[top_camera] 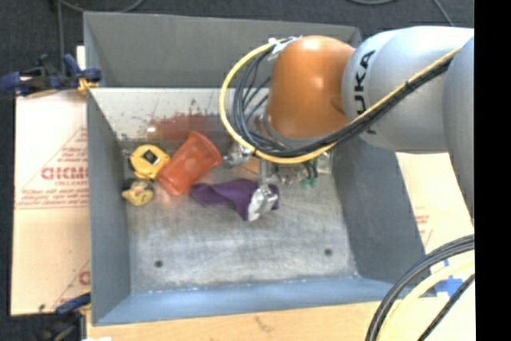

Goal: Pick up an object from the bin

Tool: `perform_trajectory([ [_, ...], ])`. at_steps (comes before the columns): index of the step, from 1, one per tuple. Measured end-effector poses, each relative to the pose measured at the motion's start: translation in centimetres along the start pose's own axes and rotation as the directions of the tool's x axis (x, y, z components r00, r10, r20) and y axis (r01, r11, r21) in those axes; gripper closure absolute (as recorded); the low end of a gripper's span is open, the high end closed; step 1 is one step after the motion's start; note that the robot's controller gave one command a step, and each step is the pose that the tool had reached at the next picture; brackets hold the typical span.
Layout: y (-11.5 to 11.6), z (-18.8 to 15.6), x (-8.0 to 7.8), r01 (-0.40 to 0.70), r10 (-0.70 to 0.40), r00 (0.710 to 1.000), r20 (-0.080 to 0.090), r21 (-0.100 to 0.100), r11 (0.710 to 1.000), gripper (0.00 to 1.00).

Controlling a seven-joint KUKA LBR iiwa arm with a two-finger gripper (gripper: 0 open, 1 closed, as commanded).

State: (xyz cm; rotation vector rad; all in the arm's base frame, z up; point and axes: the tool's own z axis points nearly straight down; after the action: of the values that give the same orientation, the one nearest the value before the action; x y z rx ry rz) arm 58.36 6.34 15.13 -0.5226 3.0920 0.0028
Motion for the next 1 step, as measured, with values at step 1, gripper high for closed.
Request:
perform_trajectory([
  [1, -1.37, 6.96, -2.46, 0.105, -0.105, 0.994, -0.002, 0.0, 0.994, 1.0],
])
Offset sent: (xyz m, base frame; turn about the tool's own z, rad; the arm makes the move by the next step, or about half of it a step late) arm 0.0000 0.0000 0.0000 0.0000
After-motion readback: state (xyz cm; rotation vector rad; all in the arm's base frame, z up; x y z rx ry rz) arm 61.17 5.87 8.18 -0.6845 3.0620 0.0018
